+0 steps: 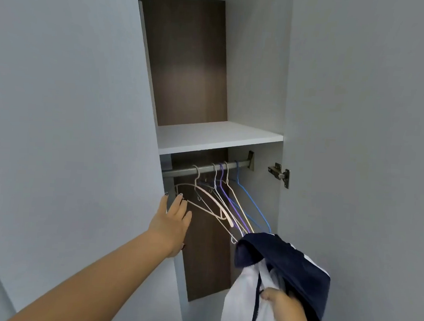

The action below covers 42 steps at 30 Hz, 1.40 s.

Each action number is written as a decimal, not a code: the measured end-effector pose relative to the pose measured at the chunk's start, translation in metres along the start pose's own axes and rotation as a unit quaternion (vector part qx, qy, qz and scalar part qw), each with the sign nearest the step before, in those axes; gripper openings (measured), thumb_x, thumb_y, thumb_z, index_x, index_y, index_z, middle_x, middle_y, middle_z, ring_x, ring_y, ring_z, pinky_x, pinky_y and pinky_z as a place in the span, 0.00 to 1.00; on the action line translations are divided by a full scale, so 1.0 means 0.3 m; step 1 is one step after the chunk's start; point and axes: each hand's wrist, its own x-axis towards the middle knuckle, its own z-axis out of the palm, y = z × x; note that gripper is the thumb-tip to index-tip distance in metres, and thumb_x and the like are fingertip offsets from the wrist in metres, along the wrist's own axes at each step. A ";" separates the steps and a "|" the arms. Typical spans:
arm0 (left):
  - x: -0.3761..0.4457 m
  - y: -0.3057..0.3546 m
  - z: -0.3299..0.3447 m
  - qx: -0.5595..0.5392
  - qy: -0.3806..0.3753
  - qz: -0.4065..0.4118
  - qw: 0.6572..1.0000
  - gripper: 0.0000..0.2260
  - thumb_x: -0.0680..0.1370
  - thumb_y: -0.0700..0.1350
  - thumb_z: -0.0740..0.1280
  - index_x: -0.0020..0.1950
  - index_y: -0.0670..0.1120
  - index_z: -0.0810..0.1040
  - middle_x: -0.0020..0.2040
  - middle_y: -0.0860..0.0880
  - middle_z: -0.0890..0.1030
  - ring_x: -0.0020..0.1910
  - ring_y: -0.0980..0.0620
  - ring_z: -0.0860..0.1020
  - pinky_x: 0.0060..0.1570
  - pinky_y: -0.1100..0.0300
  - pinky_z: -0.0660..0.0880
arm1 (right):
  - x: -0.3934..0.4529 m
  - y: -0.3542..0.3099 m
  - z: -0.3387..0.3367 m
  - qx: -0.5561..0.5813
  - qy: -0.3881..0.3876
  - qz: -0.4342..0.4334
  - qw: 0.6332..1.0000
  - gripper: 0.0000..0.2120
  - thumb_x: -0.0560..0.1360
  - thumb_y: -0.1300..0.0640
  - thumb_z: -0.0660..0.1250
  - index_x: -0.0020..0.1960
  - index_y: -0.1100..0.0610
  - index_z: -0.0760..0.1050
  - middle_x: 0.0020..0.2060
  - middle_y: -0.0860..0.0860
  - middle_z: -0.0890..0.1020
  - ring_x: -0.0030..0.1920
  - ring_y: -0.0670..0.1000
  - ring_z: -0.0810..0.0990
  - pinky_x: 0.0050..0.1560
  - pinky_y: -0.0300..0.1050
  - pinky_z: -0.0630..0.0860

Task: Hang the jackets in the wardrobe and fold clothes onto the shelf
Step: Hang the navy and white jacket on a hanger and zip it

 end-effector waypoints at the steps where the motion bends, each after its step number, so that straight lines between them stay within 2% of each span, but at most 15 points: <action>1: 0.022 -0.009 0.036 0.005 0.004 0.001 1.000 0.35 0.80 0.60 0.59 0.80 0.46 0.46 0.79 0.40 0.42 0.77 0.37 0.36 0.70 0.34 0.36 | -0.034 0.070 -0.054 0.061 -0.014 0.076 0.995 0.12 0.61 0.64 0.72 0.43 0.64 0.76 0.43 0.54 0.78 0.44 0.56 0.76 0.47 0.45 0.72; 3: 0.056 -0.022 0.103 0.015 0.012 0.001 1.000 0.35 0.79 0.61 0.59 0.79 0.47 0.48 0.79 0.40 0.44 0.77 0.37 0.38 0.69 0.33 0.35 | -0.009 0.114 -0.048 0.020 0.030 0.108 0.994 0.10 0.54 0.57 0.67 0.33 0.63 0.76 0.32 0.54 0.77 0.33 0.53 0.73 0.34 0.42 0.69; 5: 0.078 -0.029 0.172 0.037 0.015 0.006 0.999 0.35 0.79 0.62 0.58 0.79 0.47 0.50 0.80 0.40 0.47 0.77 0.37 0.40 0.67 0.32 0.33 | -0.017 0.120 -0.014 0.014 0.007 0.119 0.993 0.10 0.53 0.55 0.65 0.31 0.61 0.75 0.30 0.53 0.77 0.31 0.52 0.72 0.30 0.41 0.68; 6: 0.087 -0.034 0.202 0.052 0.018 0.013 0.998 0.35 0.79 0.62 0.58 0.79 0.47 0.51 0.79 0.41 0.48 0.78 0.37 0.41 0.66 0.32 0.31 | -0.012 0.132 0.013 0.020 0.006 0.116 0.993 0.11 0.55 0.55 0.66 0.33 0.62 0.76 0.32 0.54 0.77 0.32 0.52 0.73 0.30 0.40 0.69; 9: 0.110 -0.045 0.261 0.095 0.007 0.036 0.995 0.31 0.80 0.59 0.60 0.78 0.47 0.55 0.79 0.42 0.53 0.78 0.38 0.41 0.60 0.30 0.26 | 0.038 0.137 0.012 0.051 0.017 0.175 0.983 0.16 0.59 0.61 0.70 0.44 0.69 0.77 0.43 0.59 0.81 0.42 0.57 0.78 0.39 0.44 0.72; 11: 0.123 -0.043 0.282 0.093 -0.005 0.043 0.995 0.27 0.79 0.54 0.63 0.76 0.48 0.61 0.78 0.43 0.57 0.77 0.37 0.40 0.53 0.29 0.21 | 0.044 0.125 0.031 0.037 0.010 0.178 0.983 0.19 0.57 0.61 0.70 0.46 0.69 0.77 0.42 0.61 0.81 0.42 0.60 0.80 0.39 0.46 0.72; 13: 0.136 -0.033 0.289 0.094 -0.016 0.041 0.995 0.24 0.79 0.51 0.65 0.74 0.50 0.67 0.77 0.44 0.60 0.78 0.38 0.41 0.49 0.29 0.19 | 0.050 0.115 0.047 0.031 0.013 0.159 0.987 0.16 0.63 0.64 0.70 0.50 0.68 0.76 0.43 0.63 0.81 0.43 0.62 0.80 0.39 0.47 0.73; 19: 0.131 0.001 0.277 0.096 -0.054 0.020 0.994 0.18 0.75 0.51 0.71 0.64 0.52 0.77 0.70 0.44 0.69 0.75 0.41 0.56 0.49 0.27 0.20 | 0.045 0.063 0.055 0.044 -0.010 0.096 0.994 0.13 0.67 0.65 0.69 0.51 0.65 0.76 0.45 0.64 0.82 0.42 0.63 0.82 0.40 0.49 0.77; 23: 0.106 0.030 0.270 0.115 -0.046 0.009 0.992 0.25 0.74 0.53 0.72 0.70 0.52 0.71 0.70 0.43 0.68 0.74 0.40 0.57 0.48 0.26 0.21 | 0.020 0.040 0.047 0.050 -0.041 0.063 0.996 0.13 0.67 0.65 0.69 0.51 0.65 0.76 0.45 0.63 0.82 0.40 0.61 0.81 0.37 0.47 0.77; 26: 0.082 0.056 0.252 0.114 -0.034 -0.003 0.993 0.20 0.75 0.50 0.71 0.67 0.51 0.74 0.70 0.44 0.69 0.74 0.40 0.58 0.51 0.26 0.22 | -0.005 0.026 0.039 0.054 -0.073 0.046 0.995 0.19 0.60 0.62 0.70 0.51 0.64 0.77 0.46 0.63 0.82 0.40 0.60 0.81 0.37 0.47 0.78; 29: 0.035 0.099 0.237 0.112 -0.029 -0.031 0.993 0.15 0.76 0.47 0.71 0.63 0.49 0.77 0.70 0.43 0.68 0.75 0.40 0.57 0.63 0.29 0.30 | -0.031 0.023 0.021 0.045 -0.114 0.052 0.991 0.23 0.57 0.61 0.70 0.51 0.66 0.77 0.45 0.63 0.82 0.40 0.60 0.81 0.38 0.46 0.78; 32: -0.021 0.146 0.219 0.111 -0.031 -0.065 0.991 0.19 0.77 0.49 0.69 0.67 0.46 0.74 0.72 0.41 0.66 0.75 0.39 0.57 0.72 0.36 0.43 | -0.047 0.027 -0.012 0.028 -0.159 0.056 0.985 0.22 0.58 0.61 0.70 0.51 0.66 0.76 0.41 0.60 0.81 0.39 0.58 0.80 0.36 0.44 0.76; 37: -0.142 0.188 0.158 0.088 -0.041 -0.075 0.992 0.18 0.78 0.48 0.68 0.66 0.44 0.75 0.69 0.41 0.67 0.71 0.41 0.60 0.69 0.47 0.59 | -0.053 0.051 -0.104 -0.008 -0.207 0.058 0.977 0.14 0.65 0.64 0.69 0.50 0.66 0.76 0.40 0.60 0.81 0.38 0.59 0.81 0.37 0.46 0.76; 42: -0.285 0.226 0.093 0.081 -0.067 -0.080 0.991 0.16 0.77 0.47 0.70 0.63 0.44 0.76 0.66 0.42 0.70 0.69 0.42 0.63 0.64 0.50 0.64 | -0.077 0.077 -0.194 -0.050 -0.238 0.060 0.968 0.11 0.67 0.65 0.68 0.49 0.64 0.75 0.41 0.59 0.81 0.39 0.59 0.80 0.35 0.44 0.74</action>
